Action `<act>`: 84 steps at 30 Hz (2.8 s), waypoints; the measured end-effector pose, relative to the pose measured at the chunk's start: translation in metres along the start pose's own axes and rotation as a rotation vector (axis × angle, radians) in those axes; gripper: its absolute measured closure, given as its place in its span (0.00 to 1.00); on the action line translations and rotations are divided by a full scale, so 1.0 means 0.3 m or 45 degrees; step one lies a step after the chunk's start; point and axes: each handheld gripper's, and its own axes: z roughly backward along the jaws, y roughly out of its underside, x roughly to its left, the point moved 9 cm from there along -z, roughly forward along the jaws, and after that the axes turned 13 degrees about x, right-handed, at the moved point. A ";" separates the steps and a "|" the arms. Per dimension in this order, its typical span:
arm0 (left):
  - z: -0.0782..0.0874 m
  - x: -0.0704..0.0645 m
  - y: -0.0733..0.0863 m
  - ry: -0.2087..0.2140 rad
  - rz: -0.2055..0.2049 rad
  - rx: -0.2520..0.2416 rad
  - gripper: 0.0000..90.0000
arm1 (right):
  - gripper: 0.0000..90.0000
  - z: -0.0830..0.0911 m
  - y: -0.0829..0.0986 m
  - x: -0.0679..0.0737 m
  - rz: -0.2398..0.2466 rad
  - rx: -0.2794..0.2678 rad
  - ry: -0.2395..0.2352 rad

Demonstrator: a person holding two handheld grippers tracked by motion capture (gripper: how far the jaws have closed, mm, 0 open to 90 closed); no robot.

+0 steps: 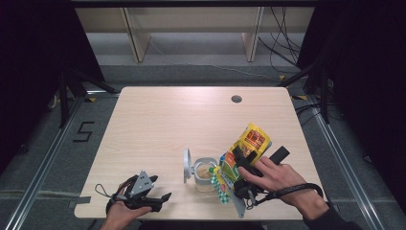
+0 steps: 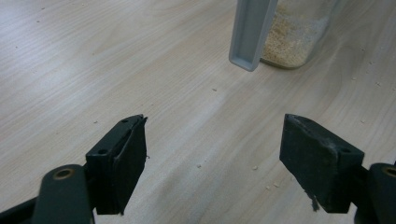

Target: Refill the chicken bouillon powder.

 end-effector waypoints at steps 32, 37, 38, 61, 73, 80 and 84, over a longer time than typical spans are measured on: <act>0.000 0.001 -0.001 0.003 0.001 -0.004 0.25 | 0.67 0.000 0.008 0.002 0.002 0.009 -0.009; 0.003 0.007 -0.003 -0.008 -0.027 -0.006 0.25 | 0.67 0.003 0.006 0.000 -0.003 -0.001 -0.005; 0.000 0.004 -0.008 -0.004 -0.010 -0.026 0.25 | 0.67 0.003 0.006 0.000 -0.005 -0.001 -0.006; -0.004 0.005 -0.007 -0.004 0.013 -0.040 0.25 | 0.67 0.000 0.004 -0.007 -0.028 -0.022 0.028; -0.002 0.005 -0.007 -0.007 0.017 -0.039 0.25 | 0.67 -0.001 0.003 -0.002 -0.015 -0.009 -0.011; -0.002 0.003 -0.008 -0.004 0.011 -0.035 0.25 | 0.67 0.000 0.004 0.001 -0.017 -0.010 -0.018; 0.001 0.005 -0.006 -0.006 0.016 -0.029 0.25 | 0.67 -0.002 0.004 0.003 -0.010 -0.003 -0.023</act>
